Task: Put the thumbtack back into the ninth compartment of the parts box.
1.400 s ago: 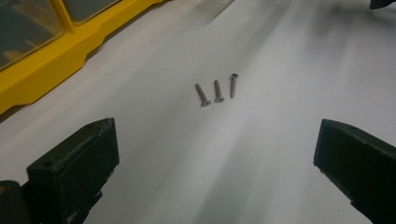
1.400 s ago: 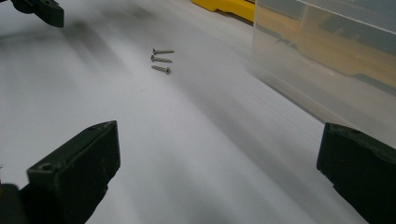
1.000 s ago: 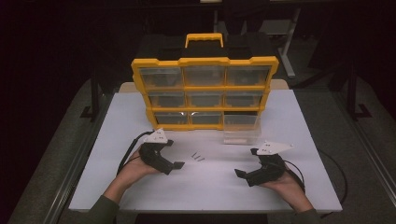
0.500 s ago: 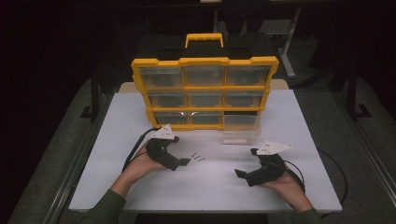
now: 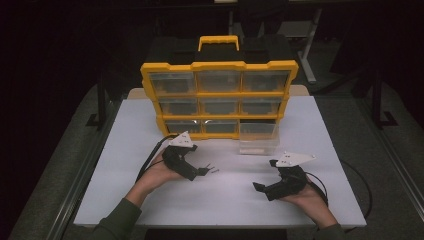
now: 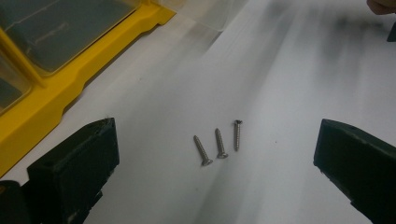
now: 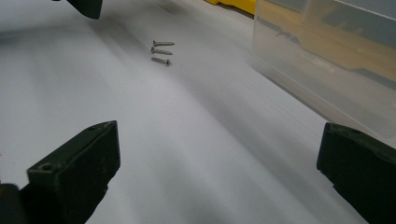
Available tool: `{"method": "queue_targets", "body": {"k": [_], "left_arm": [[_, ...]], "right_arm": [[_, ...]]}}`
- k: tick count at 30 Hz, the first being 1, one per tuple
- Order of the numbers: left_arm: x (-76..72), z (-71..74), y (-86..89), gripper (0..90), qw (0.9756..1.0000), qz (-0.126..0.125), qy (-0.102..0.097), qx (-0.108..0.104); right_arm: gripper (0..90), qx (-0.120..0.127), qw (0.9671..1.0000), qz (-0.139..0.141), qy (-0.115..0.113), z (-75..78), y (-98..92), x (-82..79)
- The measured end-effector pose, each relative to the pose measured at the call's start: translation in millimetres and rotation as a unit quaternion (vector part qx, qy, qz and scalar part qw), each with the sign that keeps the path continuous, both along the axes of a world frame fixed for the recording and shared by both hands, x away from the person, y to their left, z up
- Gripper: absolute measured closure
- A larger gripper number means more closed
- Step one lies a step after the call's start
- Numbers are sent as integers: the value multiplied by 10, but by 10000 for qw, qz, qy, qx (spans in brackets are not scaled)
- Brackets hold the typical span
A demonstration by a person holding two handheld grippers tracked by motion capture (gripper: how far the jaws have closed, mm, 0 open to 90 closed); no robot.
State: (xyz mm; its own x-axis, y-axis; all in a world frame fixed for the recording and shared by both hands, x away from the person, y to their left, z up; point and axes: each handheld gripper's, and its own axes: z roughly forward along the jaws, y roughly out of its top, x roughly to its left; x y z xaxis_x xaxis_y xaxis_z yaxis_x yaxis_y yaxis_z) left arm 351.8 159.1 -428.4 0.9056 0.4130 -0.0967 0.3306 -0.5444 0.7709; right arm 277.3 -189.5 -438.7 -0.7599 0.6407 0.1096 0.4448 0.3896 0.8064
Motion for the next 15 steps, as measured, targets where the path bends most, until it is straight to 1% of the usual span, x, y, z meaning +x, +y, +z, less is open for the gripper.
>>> {"method": "queue_targets", "body": {"k": [8, 13, 15], "left_arm": [[59, -11, -113, 2, 10000, -52, 45, -1], [96, -32, -187, 4, 9999, -75, 49, 69], [106, -37, -208, 57, 10000, -50, 32, 67]], "right_arm": [[0, 19, 10000, -29, -1, 1, -19, -3], [0, 28, 10000, -48, -13, 3, -33, -2], [0, 31, 10000, -46, -12, 3, -35, -1]]}}
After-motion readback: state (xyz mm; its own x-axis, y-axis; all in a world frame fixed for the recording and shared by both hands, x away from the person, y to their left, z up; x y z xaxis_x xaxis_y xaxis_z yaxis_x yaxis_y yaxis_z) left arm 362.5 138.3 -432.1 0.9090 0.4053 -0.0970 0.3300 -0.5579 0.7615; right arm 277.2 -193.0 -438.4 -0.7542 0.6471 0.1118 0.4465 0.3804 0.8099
